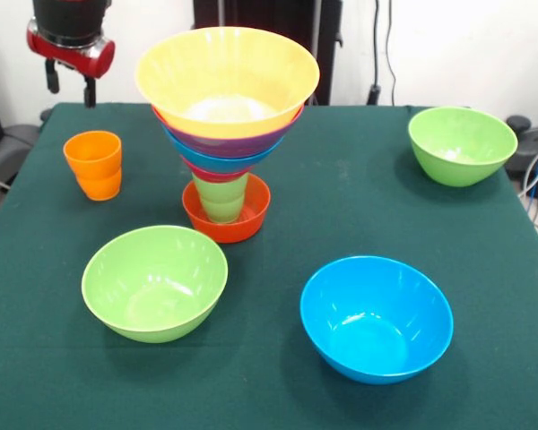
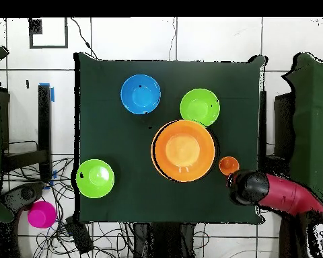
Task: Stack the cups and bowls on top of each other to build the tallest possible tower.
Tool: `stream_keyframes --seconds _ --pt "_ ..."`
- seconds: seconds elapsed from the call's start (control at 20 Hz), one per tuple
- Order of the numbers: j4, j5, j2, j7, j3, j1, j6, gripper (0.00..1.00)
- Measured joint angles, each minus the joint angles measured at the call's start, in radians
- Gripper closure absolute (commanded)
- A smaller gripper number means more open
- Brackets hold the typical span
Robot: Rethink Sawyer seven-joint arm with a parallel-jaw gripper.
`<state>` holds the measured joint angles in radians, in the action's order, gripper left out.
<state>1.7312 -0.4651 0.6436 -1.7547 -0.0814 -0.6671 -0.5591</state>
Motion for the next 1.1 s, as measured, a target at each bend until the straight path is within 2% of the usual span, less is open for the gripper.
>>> stream_keyframes --seconds 1.1 --pt "-0.013 0.009 -0.042 0.0 0.009 0.0 0.0 0.0"
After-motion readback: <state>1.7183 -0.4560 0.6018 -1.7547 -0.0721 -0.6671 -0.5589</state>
